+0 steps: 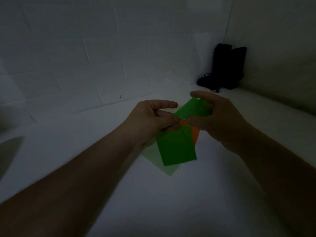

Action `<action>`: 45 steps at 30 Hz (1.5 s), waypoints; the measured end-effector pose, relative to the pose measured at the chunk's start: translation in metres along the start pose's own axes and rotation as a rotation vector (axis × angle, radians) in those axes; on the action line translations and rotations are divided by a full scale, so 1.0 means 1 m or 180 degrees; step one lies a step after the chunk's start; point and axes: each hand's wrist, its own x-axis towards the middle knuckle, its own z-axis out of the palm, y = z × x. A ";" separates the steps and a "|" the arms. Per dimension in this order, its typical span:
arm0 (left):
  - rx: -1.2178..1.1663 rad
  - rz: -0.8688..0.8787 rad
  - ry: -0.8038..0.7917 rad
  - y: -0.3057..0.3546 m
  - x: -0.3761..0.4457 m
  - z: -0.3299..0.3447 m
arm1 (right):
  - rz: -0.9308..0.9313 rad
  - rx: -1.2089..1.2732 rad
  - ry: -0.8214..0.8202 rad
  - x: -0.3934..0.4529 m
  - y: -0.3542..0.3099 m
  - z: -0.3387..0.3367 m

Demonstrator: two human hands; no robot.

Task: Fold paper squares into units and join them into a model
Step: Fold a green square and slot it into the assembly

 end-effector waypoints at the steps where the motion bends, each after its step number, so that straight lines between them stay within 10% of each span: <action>1: -0.0010 -0.0013 -0.0032 0.000 0.000 -0.001 | 0.0024 0.0048 0.0024 0.001 0.001 -0.001; 45: 0.0450 0.0617 0.0562 -0.002 0.007 -0.009 | 0.0299 0.0263 0.0182 0.006 0.004 -0.012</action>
